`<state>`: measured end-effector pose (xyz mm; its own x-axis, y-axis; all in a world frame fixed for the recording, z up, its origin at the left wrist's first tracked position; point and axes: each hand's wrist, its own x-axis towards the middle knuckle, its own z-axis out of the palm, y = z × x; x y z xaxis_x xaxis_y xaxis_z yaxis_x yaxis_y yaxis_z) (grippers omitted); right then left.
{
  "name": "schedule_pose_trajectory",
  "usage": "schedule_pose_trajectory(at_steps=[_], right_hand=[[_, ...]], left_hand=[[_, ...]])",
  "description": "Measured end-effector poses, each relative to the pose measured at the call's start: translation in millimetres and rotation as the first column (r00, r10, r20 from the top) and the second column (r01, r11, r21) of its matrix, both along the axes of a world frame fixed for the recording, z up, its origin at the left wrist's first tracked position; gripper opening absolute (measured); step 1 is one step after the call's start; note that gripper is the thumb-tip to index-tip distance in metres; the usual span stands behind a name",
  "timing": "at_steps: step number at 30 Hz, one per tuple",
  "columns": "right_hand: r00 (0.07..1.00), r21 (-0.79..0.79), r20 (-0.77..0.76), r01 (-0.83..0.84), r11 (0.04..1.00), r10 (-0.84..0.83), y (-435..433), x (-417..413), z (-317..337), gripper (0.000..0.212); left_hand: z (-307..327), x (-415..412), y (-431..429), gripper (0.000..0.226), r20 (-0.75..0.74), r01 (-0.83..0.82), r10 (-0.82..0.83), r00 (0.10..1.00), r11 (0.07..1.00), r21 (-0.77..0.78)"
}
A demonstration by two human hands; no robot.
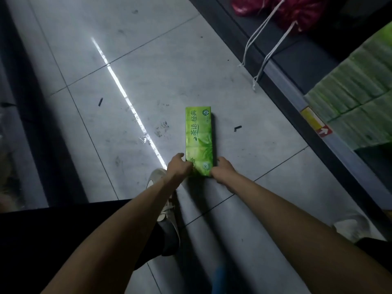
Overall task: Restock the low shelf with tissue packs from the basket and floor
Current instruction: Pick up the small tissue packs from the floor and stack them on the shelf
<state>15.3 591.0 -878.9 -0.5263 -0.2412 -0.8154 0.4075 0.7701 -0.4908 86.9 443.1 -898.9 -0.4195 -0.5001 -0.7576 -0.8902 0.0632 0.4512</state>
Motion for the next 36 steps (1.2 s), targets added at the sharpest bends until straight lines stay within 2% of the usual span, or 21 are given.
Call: schedule_pose_trajectory(at_steps=[4, 8, 12, 16, 21, 24, 28, 36], right_hand=[[0.99, -0.015, 0.054, 0.134, 0.991, -0.133, -7.7, 9.1, -6.6, 0.043], [0.98, -0.076, 0.007, 0.197, 0.977, -0.198, -4.1, 5.3, 2.9, 0.028], [0.954, -0.238, 0.018, 0.295, 0.925, -0.3, 2.2, -1.1, 37.9, 0.035], [0.898, -0.326, 0.006, 0.418, 0.848, -0.441, 11.6, -10.5, 75.3, 0.013], [0.858, -0.443, -0.014, 0.455, 0.772, -0.514, 43.4, -7.6, 128.7, 0.013], [0.821, -0.524, -0.019, 0.478, 0.705, -0.57, 68.2, -5.6, 165.4, 0.026], [0.781, -0.644, -0.016, 0.469, 0.604, -0.624, 99.4, 0.6, 218.9, 0.042], [0.691, -0.8, -0.076, 0.388, 0.457, -0.719, 157.8, 19.4, 288.2, 0.041]], left_hand=[[8.4, -5.9, 1.2, 0.043, -0.009, -0.115, 0.115, 0.993, 0.993, 0.038], [22.2, -11.3, -5.7, 0.025, -0.043, -0.155, 0.158, 0.986, 0.986, 0.067], [52.4, -20.3, -2.9, 0.022, -0.099, -0.236, 0.252, 0.963, 0.96, 0.148], [98.5, -32.1, 10.2, 0.022, -0.164, -0.266, 0.315, 0.935, 0.927, 0.263], [160.2, -34.9, 28.0, 0.015, -0.249, -0.202, 0.282, 0.927, 0.931, 0.303], [198.6, -36.7, 43.5, 0.014, -0.354, -0.149, 0.257, 0.899, 0.941, 0.304], [248.9, -36.5, 67.3, 0.028, -0.51, -0.075, 0.216, 0.833, 0.956, 0.283], [321.4, -37.8, 119.1, 0.025, -0.713, 0.091, 0.123, 0.691, 0.963, 0.255]])
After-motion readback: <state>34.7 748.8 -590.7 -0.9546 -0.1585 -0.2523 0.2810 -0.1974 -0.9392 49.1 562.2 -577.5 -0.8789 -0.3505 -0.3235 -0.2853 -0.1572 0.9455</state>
